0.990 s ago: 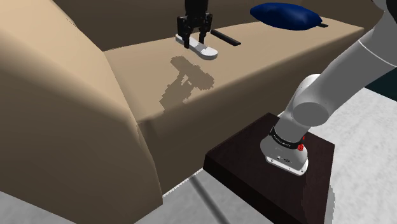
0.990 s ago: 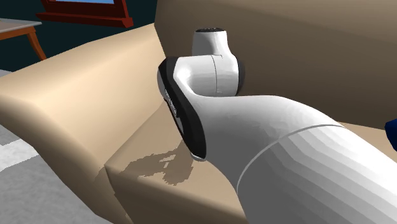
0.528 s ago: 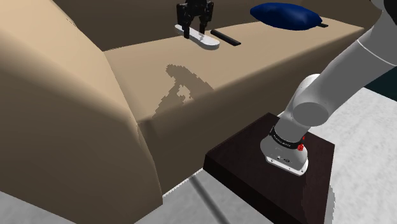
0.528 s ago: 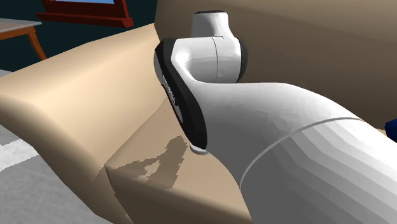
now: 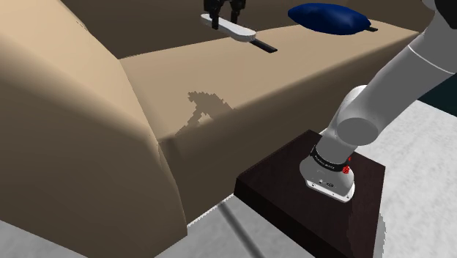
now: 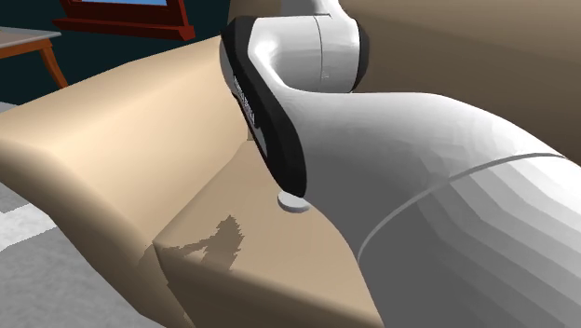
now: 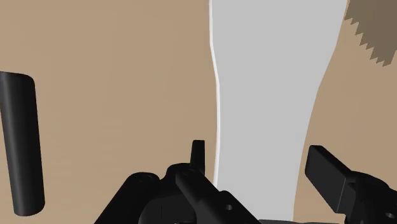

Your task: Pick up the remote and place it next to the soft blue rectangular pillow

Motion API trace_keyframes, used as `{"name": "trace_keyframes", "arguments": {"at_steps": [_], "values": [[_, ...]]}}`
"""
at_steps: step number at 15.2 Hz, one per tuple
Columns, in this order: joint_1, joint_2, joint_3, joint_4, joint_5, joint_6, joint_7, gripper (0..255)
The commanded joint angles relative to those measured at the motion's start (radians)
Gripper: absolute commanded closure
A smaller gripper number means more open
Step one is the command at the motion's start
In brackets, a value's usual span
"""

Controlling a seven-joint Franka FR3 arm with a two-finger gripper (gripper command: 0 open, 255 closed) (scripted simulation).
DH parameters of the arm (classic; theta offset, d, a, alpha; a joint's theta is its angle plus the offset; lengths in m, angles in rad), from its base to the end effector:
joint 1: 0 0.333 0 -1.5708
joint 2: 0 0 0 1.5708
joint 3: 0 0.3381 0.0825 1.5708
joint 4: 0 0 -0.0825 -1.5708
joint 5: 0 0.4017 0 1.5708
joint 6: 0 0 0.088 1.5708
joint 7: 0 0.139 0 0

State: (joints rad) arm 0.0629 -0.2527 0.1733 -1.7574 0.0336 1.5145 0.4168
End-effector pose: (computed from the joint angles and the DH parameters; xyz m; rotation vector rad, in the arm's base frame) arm 0.4642 0.1281 0.6495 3.1212 -0.2878 0.0139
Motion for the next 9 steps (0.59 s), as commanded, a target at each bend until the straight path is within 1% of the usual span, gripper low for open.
{"name": "trace_keyframes", "arguments": {"at_steps": [1, 9], "values": [[-0.001, 0.010, 0.000, 0.041, -0.002, -0.031, 0.000, 255], [-0.002, 0.061, 0.003, 0.208, -0.009, -0.148, 0.006, 255]]}}
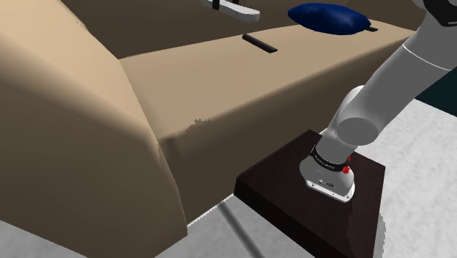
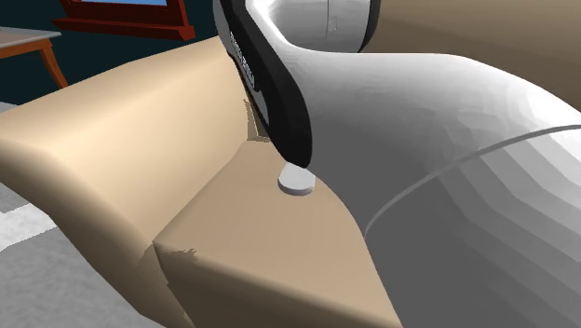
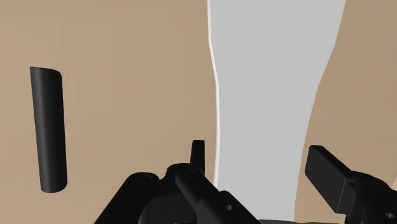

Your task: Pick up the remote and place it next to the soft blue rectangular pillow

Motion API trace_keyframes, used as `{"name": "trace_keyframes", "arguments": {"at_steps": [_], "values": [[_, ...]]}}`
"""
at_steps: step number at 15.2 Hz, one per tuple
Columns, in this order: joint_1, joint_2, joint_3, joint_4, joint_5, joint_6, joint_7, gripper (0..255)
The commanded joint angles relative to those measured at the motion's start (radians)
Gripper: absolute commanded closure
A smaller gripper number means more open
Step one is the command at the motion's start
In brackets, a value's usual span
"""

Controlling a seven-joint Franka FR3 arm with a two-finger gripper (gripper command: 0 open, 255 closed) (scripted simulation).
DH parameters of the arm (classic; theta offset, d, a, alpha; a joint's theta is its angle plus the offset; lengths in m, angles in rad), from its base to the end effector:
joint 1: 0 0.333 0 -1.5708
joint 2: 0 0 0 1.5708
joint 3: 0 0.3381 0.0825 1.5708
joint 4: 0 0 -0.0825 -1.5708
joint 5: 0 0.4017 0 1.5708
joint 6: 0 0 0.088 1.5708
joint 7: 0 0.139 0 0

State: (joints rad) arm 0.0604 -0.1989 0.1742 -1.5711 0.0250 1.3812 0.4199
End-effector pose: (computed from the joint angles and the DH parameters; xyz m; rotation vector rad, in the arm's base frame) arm 0.4653 0.1264 0.7010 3.1211 -0.2876 0.0138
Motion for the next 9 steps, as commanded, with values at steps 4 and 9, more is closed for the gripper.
{"name": "trace_keyframes", "arguments": {"at_steps": [4, 9], "values": [[0.001, 0.041, 0.005, 0.117, -0.006, -0.077, 0.008, 255], [-0.030, 0.037, -0.042, 0.128, -0.012, -0.092, -0.071, 255]]}}
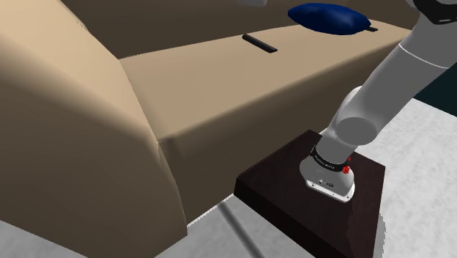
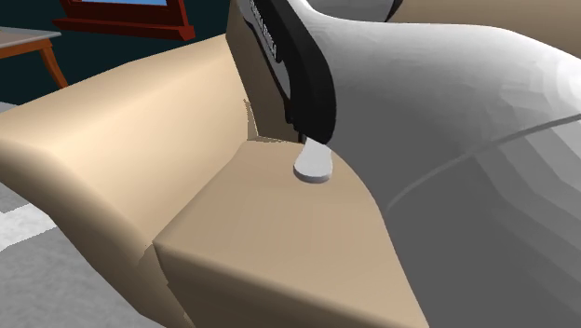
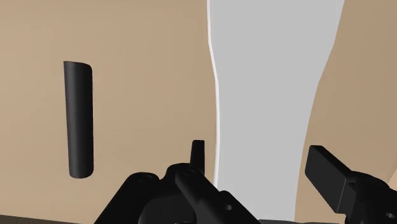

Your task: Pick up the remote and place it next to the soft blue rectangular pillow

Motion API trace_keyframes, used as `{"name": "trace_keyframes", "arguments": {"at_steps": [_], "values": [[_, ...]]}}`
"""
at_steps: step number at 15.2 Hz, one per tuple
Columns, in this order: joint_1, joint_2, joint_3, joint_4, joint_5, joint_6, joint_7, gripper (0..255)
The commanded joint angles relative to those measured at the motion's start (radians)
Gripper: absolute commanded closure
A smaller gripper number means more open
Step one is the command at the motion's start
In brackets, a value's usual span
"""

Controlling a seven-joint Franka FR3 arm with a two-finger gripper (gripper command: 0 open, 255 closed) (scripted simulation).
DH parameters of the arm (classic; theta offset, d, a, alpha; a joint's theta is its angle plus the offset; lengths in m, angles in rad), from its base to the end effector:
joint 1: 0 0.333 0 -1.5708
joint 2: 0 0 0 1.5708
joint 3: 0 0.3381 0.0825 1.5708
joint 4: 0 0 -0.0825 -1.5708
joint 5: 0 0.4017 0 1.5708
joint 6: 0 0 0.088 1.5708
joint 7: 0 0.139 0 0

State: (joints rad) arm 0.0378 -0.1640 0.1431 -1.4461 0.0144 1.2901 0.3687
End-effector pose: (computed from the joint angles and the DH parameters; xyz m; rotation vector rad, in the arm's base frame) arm 0.4678 0.0965 0.7343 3.1207 -0.2904 0.0135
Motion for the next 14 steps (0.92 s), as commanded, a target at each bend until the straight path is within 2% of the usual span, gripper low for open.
{"name": "trace_keyframes", "arguments": {"at_steps": [1, 8, 14], "values": [[-0.017, -0.001, -0.027, 0.000, -0.004, -0.001, -0.047, 255], [-0.090, 0.017, -0.134, 0.019, -0.021, -0.002, -0.230, 255], [-0.154, 0.078, -0.223, 0.090, -0.028, -0.010, -0.385, 255]]}}
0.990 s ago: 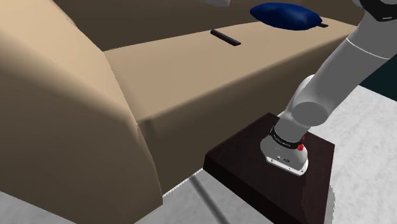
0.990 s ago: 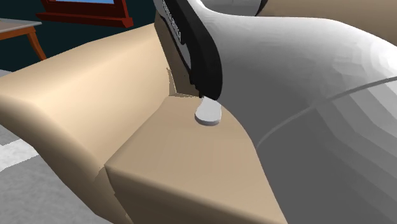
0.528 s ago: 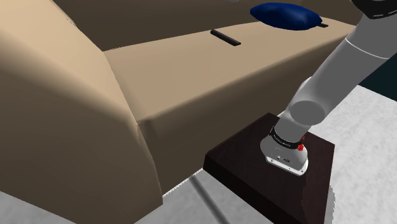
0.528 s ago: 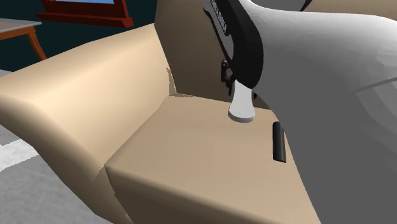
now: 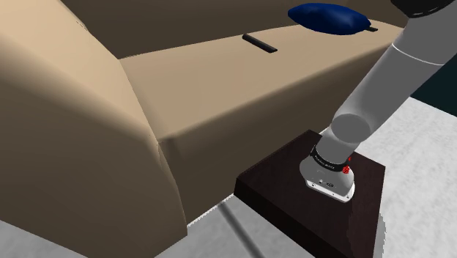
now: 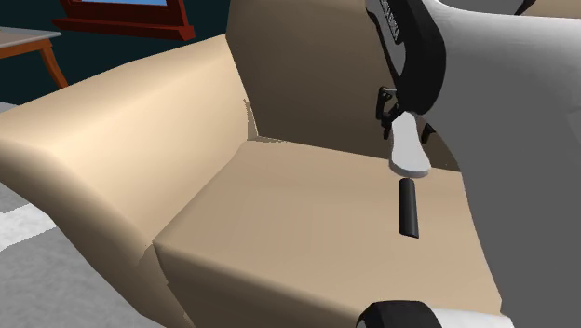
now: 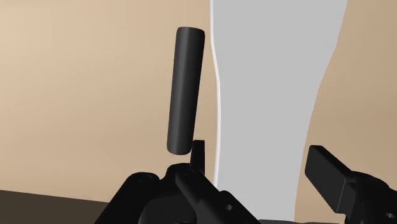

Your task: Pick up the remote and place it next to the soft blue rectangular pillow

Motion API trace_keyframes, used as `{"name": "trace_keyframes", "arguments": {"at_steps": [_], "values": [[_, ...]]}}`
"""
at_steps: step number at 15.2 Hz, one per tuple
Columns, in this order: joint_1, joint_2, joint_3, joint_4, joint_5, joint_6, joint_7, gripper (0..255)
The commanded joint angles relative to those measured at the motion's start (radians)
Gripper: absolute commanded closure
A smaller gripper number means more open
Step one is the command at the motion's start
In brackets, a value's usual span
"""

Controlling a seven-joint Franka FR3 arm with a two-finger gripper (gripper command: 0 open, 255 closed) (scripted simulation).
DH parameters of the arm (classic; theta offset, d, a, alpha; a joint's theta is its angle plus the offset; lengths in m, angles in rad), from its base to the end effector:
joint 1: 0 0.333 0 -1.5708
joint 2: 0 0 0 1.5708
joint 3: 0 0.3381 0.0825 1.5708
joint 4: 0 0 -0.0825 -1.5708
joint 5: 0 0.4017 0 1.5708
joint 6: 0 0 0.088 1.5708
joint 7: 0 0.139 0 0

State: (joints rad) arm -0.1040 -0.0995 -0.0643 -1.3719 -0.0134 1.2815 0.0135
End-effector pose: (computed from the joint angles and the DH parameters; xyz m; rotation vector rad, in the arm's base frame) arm 0.4898 -0.0878 0.7363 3.1210 -0.2901 0.0131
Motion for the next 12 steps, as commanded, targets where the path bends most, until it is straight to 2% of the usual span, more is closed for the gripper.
{"name": "trace_keyframes", "arguments": {"at_steps": [1, 7, 12], "values": [[-0.023, 0.028, -0.030, 0.033, 0.000, -0.004, -0.055, 255], [-0.101, 0.147, -0.113, 0.179, 0.017, -0.032, -0.210, 255], [-0.188, 0.300, -0.173, 0.385, 0.061, -0.088, -0.337, 255]]}}
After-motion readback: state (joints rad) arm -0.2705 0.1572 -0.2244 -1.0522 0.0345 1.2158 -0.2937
